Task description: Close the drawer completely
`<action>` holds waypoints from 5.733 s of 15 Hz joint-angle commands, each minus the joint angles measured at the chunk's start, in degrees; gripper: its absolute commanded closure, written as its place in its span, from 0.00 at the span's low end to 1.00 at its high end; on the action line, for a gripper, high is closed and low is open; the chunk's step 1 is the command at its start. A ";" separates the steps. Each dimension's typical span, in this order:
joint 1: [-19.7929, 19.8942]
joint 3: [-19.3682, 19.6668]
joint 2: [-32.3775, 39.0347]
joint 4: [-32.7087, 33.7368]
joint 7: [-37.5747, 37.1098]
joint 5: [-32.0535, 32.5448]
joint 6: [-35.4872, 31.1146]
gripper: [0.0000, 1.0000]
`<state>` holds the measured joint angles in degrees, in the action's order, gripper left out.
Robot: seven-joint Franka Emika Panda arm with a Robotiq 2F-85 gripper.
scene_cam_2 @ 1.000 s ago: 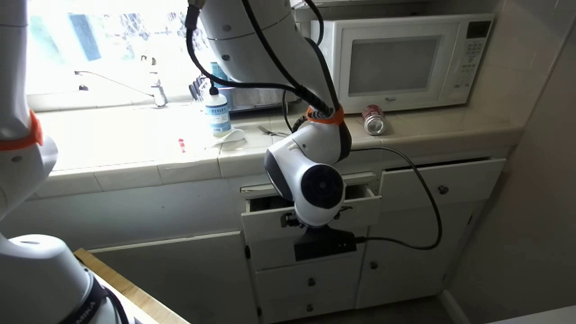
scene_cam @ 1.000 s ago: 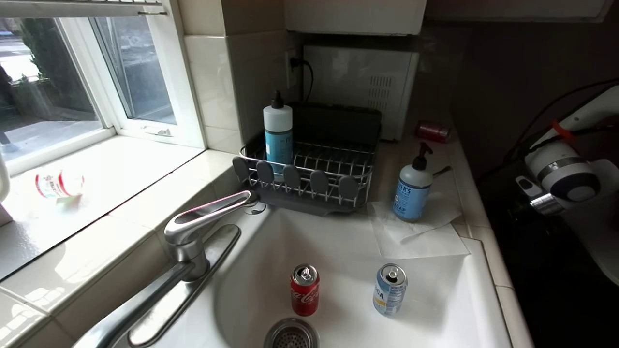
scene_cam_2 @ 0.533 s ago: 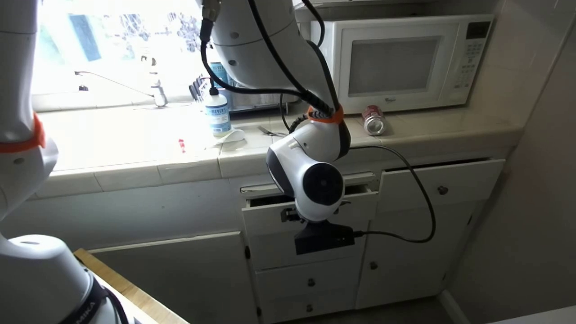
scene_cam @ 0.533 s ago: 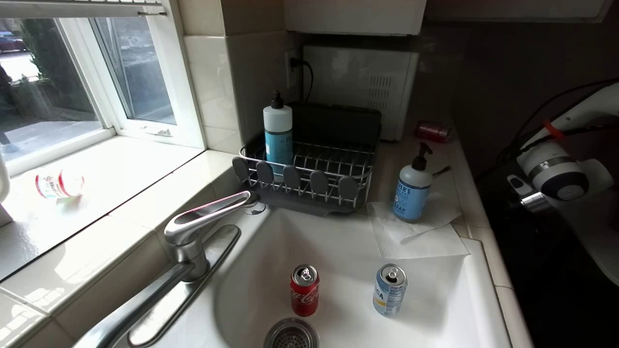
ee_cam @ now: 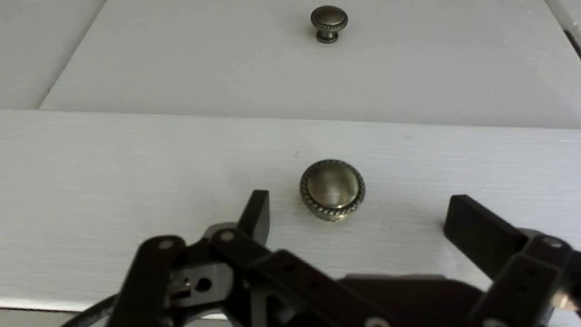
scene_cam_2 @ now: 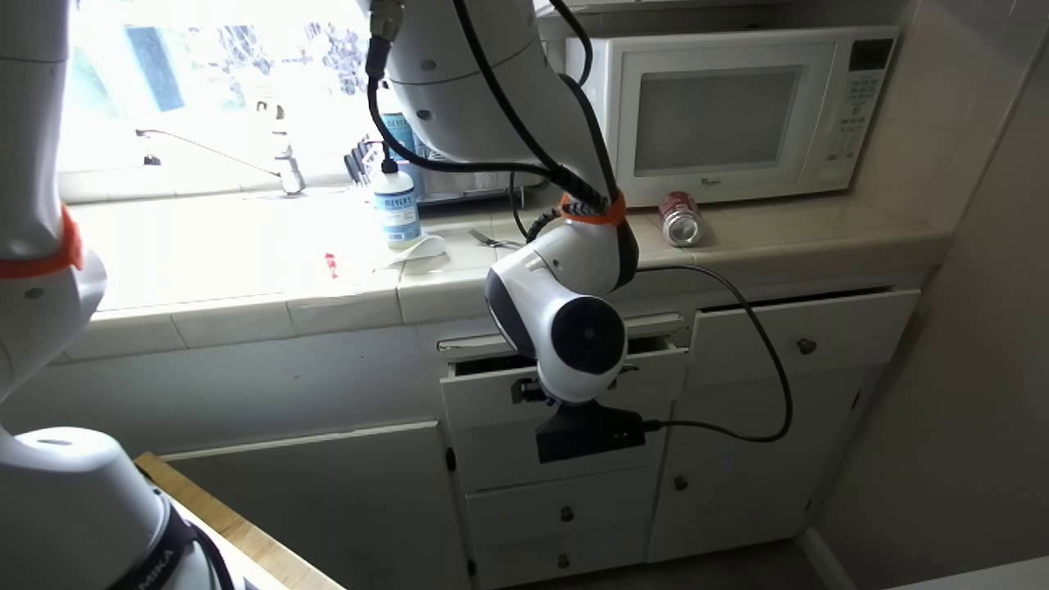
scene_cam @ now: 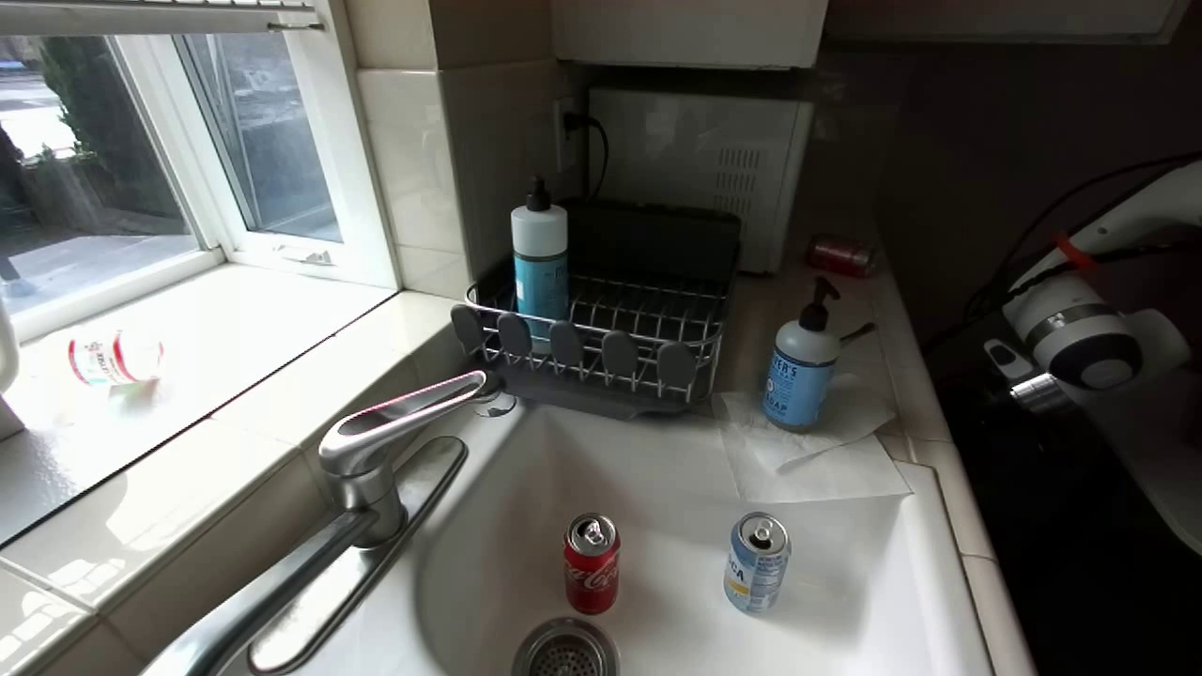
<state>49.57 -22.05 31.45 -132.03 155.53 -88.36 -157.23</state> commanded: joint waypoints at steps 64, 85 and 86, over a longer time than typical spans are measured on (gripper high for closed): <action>2.74 -1.94 -5.95 -2.55 -33.25 37.08 -2.37 0.00; -18.23 25.64 8.33 11.78 0.31 -6.82 42.02 0.00; -19.01 26.37 8.59 11.71 0.36 -7.86 43.65 0.00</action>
<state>35.43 2.41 39.35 -123.09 156.04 -91.85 -120.15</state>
